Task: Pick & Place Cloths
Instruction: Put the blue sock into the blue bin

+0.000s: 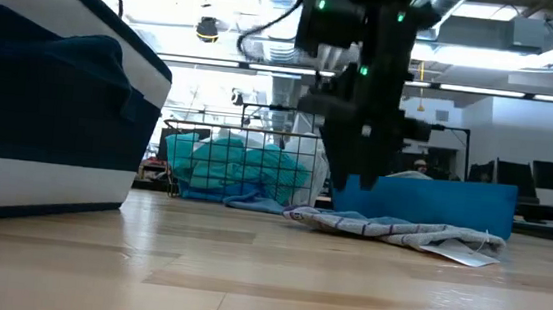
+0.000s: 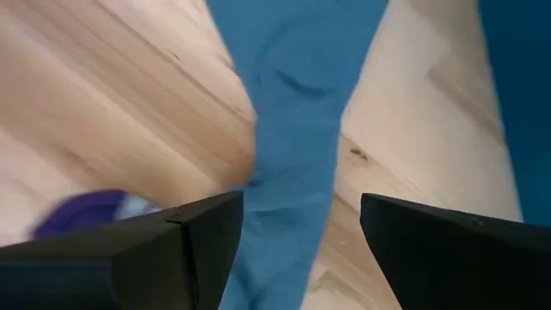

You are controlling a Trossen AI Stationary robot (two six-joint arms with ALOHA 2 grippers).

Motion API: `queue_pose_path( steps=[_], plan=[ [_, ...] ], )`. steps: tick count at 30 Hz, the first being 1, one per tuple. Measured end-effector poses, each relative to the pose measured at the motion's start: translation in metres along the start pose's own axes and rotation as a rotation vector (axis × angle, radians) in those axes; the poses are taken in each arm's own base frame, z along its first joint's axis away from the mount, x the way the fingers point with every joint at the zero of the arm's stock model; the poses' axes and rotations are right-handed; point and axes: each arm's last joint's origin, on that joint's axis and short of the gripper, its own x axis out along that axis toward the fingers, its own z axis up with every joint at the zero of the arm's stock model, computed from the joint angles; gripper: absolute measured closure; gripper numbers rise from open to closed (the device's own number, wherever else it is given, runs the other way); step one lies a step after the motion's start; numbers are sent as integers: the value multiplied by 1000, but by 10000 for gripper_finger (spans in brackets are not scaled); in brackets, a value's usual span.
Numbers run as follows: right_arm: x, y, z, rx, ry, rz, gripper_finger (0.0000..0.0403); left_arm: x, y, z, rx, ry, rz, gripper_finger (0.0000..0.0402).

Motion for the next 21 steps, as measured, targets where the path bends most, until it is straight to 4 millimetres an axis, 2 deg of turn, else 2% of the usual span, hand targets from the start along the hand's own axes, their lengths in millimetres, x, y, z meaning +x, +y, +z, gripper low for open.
queue_pose_path(
  steps=[5, 12, 18, 21],
  plan=[
    [21, -1, 2, -19, 51, -42, 173, 1, -3, 0, 0, -19, -35, 401],
    [30, 0, 10, -45, 69, 20, 176, 1, -3, 0, 0, -25, -32, 400],
    [48, 5, 9, -49, 110, 34, 201, 1, -3, 0, 2, -27, -27, 400],
    [49, 6, 8, -57, 123, 52, 221, 1, -3, 0, 2, -26, -24, 400]
  ],
)
